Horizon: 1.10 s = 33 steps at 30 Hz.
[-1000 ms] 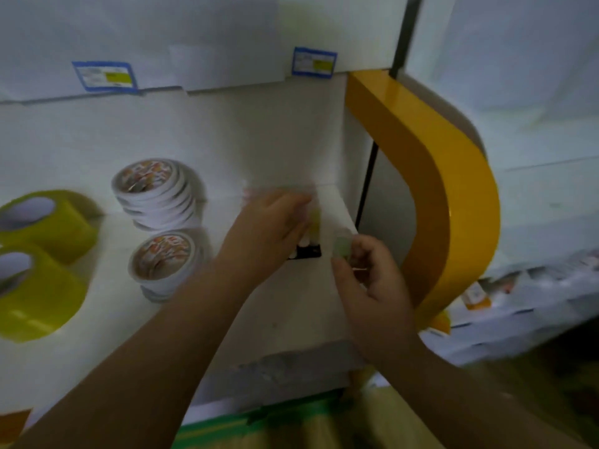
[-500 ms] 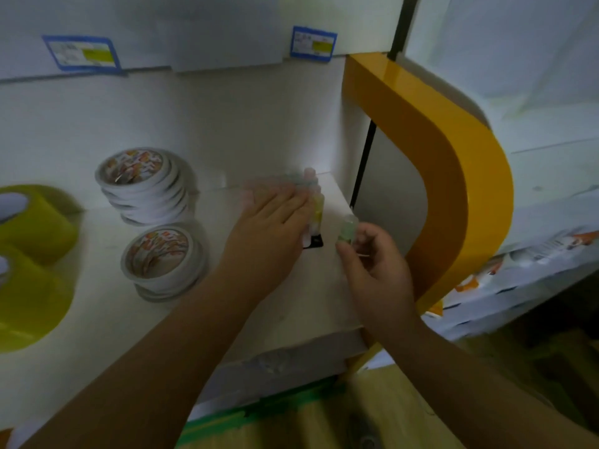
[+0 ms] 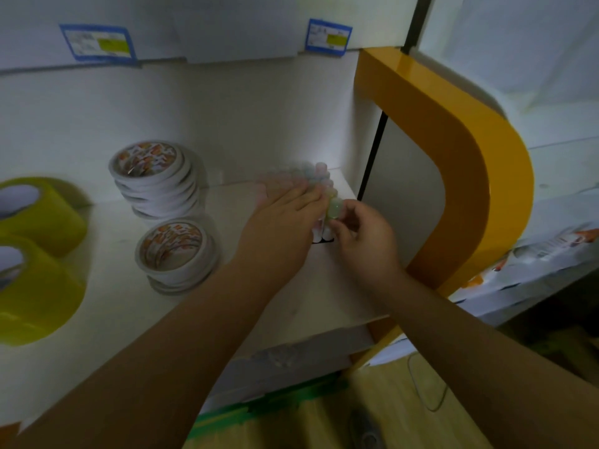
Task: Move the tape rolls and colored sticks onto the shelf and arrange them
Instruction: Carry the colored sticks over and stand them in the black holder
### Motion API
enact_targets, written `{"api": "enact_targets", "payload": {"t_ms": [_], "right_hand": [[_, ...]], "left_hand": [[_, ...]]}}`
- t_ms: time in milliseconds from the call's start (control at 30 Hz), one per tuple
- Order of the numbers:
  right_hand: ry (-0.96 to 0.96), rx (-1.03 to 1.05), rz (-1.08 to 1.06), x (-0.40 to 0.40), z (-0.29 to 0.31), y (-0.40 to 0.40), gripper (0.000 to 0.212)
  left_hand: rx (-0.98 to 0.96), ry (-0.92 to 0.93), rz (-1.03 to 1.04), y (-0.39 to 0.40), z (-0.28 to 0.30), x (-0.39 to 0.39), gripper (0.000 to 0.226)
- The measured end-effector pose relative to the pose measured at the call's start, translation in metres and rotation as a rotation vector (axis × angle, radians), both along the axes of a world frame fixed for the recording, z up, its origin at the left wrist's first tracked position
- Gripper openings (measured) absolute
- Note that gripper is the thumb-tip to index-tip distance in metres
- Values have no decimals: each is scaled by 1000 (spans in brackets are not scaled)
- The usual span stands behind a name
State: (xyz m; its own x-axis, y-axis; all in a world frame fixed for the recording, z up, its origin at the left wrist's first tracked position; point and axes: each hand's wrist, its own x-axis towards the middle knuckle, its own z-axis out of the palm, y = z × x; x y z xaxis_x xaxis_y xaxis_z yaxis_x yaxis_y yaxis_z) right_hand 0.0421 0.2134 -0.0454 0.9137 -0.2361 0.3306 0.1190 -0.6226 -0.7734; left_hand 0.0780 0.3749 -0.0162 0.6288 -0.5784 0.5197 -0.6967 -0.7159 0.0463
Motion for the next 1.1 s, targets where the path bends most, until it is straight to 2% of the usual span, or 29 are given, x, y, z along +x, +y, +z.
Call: {"api": "enact_targets", "payload": {"t_ms": [133,733,900,1100], "right_hand": [[-23,-88,-18,2,-4,5,2],[-11,-69,-70,-2,-5,10,2],[30,-93,-78,-4,0,12,4],[133,22,-54,-6,8,9,2]], "left_hand": [[-4,19,-10,2,-2,0,46],[-4,-28,43,-1,2,-8,48],[27,81,44,-1,1,-10,57],[-93,33,62,-3,10,-32,71]]}}
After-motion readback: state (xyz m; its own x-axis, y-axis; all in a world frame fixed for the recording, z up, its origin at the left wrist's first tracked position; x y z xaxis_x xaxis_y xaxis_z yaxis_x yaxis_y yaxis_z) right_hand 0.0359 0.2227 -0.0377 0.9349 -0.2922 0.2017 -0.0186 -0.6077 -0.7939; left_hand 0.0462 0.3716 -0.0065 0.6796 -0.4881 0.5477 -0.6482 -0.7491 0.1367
